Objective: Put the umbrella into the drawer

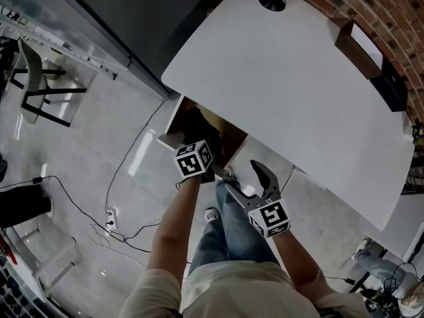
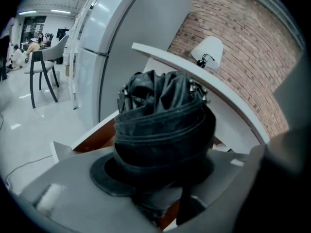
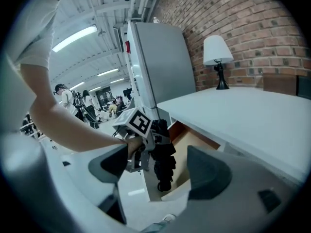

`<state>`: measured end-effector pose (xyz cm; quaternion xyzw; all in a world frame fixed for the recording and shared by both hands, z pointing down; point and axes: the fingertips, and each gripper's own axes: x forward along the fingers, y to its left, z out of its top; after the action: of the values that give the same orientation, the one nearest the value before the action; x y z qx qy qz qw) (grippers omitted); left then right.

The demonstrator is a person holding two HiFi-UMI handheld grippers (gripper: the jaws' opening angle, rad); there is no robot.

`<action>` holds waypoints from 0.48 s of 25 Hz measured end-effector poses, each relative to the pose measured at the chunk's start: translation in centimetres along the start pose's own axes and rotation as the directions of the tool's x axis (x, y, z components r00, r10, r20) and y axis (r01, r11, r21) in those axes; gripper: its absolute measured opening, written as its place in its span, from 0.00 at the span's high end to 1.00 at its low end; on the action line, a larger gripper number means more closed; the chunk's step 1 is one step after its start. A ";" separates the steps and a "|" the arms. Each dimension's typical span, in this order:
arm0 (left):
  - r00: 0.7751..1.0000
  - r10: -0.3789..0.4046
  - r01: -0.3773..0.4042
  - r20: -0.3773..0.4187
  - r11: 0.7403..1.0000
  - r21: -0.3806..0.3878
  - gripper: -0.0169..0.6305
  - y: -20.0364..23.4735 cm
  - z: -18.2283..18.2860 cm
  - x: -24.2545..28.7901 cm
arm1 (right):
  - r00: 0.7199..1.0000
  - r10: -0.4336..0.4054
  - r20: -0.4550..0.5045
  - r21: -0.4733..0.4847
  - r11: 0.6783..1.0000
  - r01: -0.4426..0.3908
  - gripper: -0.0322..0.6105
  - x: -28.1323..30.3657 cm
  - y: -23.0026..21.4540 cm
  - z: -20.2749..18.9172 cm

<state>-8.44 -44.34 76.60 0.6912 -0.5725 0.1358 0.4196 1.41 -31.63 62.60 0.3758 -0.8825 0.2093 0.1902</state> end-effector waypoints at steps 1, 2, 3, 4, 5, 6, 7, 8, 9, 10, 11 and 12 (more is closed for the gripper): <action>1.000 0.010 -0.010 -0.011 1.000 -0.017 0.59 0.3 -0.3 0.8 | 1.000 0.002 -0.004 0.006 1.000 -0.002 0.39 0.3 -0.2 -0.3; 0.999 0.022 -0.022 -0.024 0.999 -0.031 0.59 0.7 -0.6 1.5 | 1.000 0.003 -0.008 0.013 1.000 -0.003 0.39 0.6 -0.5 -0.5; 0.999 0.033 -0.034 -0.038 0.998 -0.043 0.59 1.1 -0.9 2.1 | 1.000 0.004 -0.011 0.020 1.000 -0.003 0.39 0.8 -0.7 -0.7; 0.998 0.039 -0.042 -0.051 0.998 -0.051 0.59 1.4 -1.2 2.7 | 1.000 0.004 -0.014 0.025 1.000 -0.004 0.39 1.0 -0.9 -0.9; 0.997 0.040 -0.044 -0.062 0.997 -0.056 0.59 1.5 -1.4 3.3 | 1.000 0.005 -0.017 0.030 1.000 -0.005 0.39 1.2 -1.0 -1.1; 0.997 0.039 -0.043 -0.069 0.997 -0.057 0.59 1.6 -1.6 3.8 | 1.000 0.007 -0.021 0.034 0.999 -0.006 0.39 1.3 -1.1 -1.4; 0.997 0.039 -0.043 -0.074 0.998 -0.055 0.58 1.6 -1.8 4.2 | 1.000 0.009 -0.026 0.037 0.999 -0.008 0.39 1.4 -1.3 -1.6; 0.996 0.040 -0.044 -0.078 0.998 -0.053 0.58 1.7 -1.9 4.7 | 0.999 0.010 -0.031 0.041 0.999 -0.009 0.39 1.5 -1.4 -1.9; 0.996 0.043 -0.047 -0.081 0.997 -0.054 0.57 1.9 -2.0 5.2 | 0.999 0.011 -0.036 0.045 0.999 -0.009 0.39 1.6 -1.5 -2.2; 0.995 0.048 -0.053 -0.088 0.997 -0.056 0.57 2.1 -2.1 5.7 | 0.999 0.010 -0.040 0.049 0.999 -0.008 0.39 1.8 -1.7 -2.4; 0.994 0.056 -0.061 -0.098 0.997 -0.056 0.56 2.3 -2.1 6.3 | 0.999 0.009 -0.043 0.052 0.999 -0.007 0.39 1.9 -2.0 -2.5; 0.992 0.068 -0.074 -0.108 0.996 -0.054 0.55 2.6 -2.1 6.9 | 0.999 0.007 -0.045 0.055 0.998 -0.005 0.39 2.0 -2.2 -2.6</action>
<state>-8.05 -47.45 83.56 0.6498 -0.5774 0.1706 0.4640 2.20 -32.86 66.32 0.3734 -0.8730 0.2424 0.1991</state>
